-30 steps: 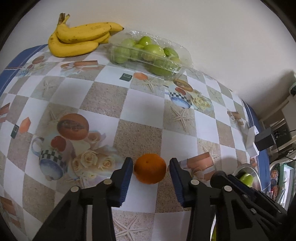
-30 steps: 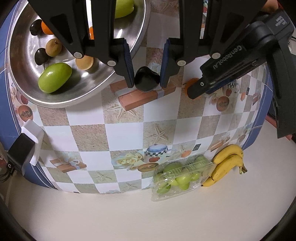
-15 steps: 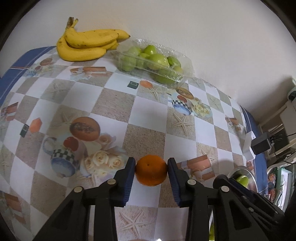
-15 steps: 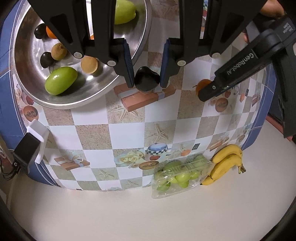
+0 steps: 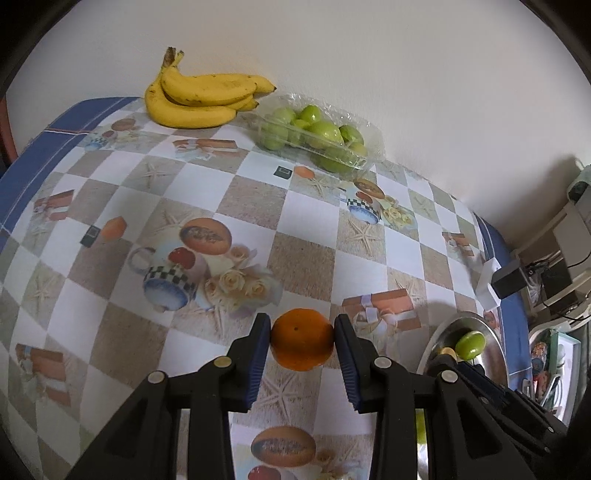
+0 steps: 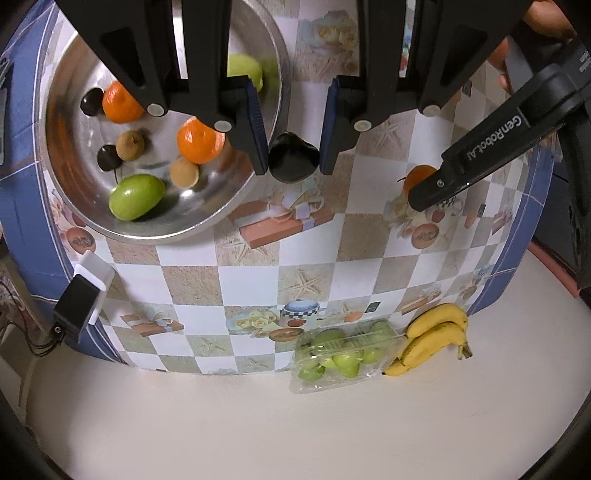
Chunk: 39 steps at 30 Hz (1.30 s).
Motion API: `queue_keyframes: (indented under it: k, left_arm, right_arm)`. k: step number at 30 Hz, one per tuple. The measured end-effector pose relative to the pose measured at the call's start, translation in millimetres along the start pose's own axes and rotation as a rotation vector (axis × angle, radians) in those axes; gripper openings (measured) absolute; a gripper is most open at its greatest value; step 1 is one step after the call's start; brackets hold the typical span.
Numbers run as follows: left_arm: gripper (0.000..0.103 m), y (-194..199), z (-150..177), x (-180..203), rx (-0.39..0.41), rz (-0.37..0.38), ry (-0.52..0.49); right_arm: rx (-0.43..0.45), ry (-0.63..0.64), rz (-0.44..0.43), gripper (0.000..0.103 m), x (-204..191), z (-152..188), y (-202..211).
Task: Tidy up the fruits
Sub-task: 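Carry the plum in the right tool and orange in the left tool over the bowl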
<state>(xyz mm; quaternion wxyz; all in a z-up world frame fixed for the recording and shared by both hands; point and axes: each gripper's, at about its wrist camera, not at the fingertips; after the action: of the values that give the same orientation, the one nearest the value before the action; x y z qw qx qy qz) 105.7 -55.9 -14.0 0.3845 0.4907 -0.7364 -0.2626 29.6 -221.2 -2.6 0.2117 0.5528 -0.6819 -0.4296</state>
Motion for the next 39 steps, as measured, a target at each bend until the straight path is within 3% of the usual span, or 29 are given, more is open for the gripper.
queue_keyframes:
  k: [18, 31, 39]
  left_arm:
    - [0.038, 39, 49, 15, -0.029, 0.008, -0.055]
    - [0.038, 35, 84, 90, -0.111, 0.132, -0.260]
    - [0.038, 29, 104, 126, -0.164, 0.189, -0.334]
  right_arm:
    - [-0.031, 0.017, 0.038, 0.030, 9, 45, 29]
    - [-0.060, -0.173, 0.110, 0.030, 86, 55, 43]
    - [-0.078, -0.188, 0.146, 0.030, 105, 64, 50]
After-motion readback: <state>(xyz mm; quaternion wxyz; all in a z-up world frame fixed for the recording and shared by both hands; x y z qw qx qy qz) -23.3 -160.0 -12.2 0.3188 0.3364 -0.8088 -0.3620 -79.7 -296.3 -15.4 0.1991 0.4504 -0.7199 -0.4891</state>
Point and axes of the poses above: each gripper's, at about its wrist camera, not at the fingertips, and y roughly against the way its jaws point, x to its right, z to its underside, and after that the axes turned 7 degrees about x, right-handed
